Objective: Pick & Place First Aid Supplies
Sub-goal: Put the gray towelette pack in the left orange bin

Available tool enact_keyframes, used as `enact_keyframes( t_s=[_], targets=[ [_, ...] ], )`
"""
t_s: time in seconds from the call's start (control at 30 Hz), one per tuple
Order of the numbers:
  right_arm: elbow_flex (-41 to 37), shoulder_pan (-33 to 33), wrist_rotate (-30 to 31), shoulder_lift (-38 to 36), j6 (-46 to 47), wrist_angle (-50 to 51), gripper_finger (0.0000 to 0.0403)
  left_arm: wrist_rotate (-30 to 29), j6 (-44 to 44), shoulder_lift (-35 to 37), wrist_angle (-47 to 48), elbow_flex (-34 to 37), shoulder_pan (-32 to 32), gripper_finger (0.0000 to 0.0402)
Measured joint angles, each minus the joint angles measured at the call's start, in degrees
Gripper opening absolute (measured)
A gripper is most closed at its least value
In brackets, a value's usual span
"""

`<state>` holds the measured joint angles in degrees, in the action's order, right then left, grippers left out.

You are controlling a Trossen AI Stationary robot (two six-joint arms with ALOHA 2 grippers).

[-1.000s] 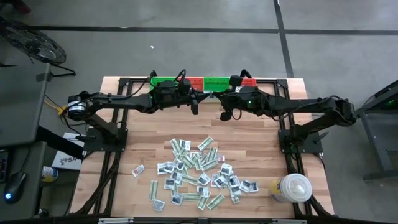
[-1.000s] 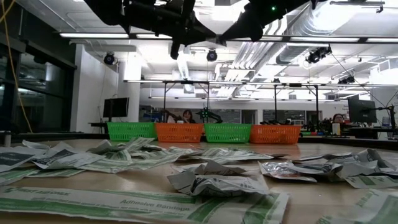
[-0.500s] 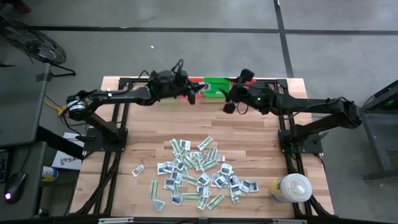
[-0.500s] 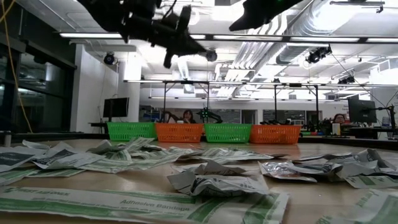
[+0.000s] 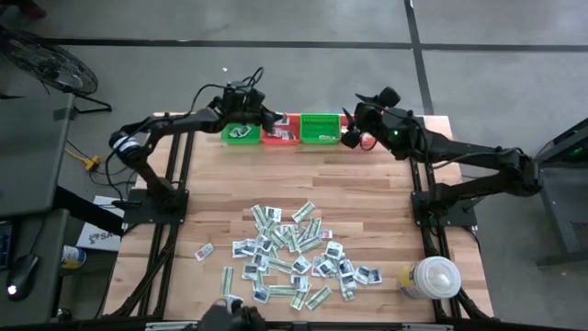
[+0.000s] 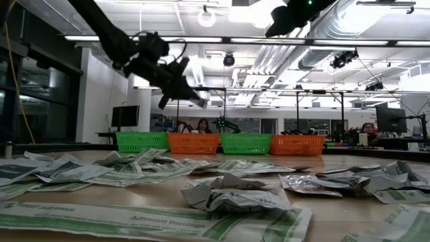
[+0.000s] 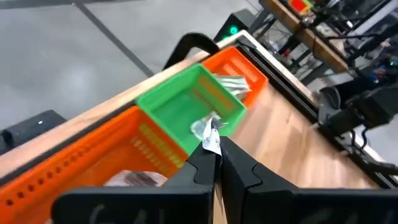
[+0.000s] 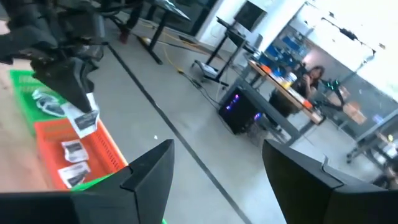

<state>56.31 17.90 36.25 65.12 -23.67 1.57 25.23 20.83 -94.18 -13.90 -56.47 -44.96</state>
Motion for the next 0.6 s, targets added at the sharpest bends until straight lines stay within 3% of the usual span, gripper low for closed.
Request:
enact_keyframes(
  t_s=[0.27, 0.6],
  targets=[
    [0.0, 6.5, -5.0, 0.0, 10.0, 2.7, 0.0232, 5.5, 2.2, -6.3, -3.0, 0.0, -4.2, 0.0],
    [0.0, 11.2, -9.6, 0.0, 15.0, 6.0, 0.0222, 4.6, 7.2, -10.6, -3.1, 0.0, -4.9, 0.0]
  ],
)
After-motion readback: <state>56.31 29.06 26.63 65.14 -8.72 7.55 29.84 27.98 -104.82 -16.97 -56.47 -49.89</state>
